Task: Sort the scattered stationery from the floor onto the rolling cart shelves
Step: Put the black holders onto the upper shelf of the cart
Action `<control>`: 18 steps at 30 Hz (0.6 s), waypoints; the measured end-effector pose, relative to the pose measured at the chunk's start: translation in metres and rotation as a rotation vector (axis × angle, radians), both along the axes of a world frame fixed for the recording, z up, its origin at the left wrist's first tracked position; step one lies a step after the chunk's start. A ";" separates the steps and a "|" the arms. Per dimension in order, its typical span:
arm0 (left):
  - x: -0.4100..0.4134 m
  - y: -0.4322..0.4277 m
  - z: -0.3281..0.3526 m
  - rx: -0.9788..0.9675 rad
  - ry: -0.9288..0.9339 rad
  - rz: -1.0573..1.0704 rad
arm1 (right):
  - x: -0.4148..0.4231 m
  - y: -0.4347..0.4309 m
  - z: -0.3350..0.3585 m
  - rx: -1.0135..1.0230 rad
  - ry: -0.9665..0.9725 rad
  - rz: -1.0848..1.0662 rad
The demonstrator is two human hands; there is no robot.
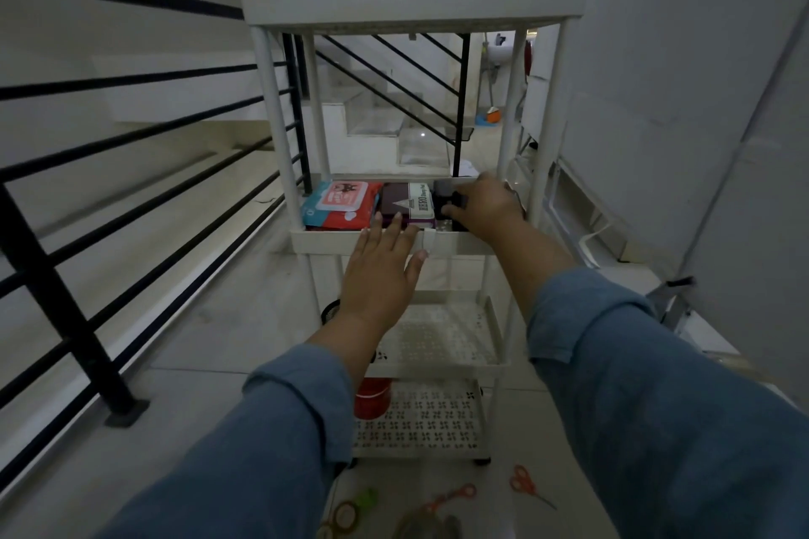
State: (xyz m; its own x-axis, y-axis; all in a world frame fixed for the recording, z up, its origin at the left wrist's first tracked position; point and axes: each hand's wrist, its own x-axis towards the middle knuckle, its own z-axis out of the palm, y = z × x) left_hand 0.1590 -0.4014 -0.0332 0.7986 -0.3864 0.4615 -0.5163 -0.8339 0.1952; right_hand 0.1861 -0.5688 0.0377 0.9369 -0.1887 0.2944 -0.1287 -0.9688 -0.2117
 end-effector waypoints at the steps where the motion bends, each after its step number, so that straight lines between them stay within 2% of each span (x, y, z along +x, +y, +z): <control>1: 0.001 0.000 0.000 0.000 0.000 0.004 | 0.001 0.002 0.001 -0.019 0.015 -0.005; 4: 0.002 0.000 0.000 0.006 -0.002 0.008 | 0.006 0.003 0.003 -0.062 0.036 -0.041; 9: 0.000 0.001 0.000 0.043 0.026 0.015 | 0.008 0.004 0.000 -0.011 0.020 -0.070; 13: -0.009 0.004 0.007 0.118 0.118 0.054 | -0.005 0.005 -0.010 0.211 -0.172 -0.017; 18: -0.055 0.013 0.010 0.068 0.155 0.067 | -0.053 0.018 -0.023 0.229 -0.379 0.175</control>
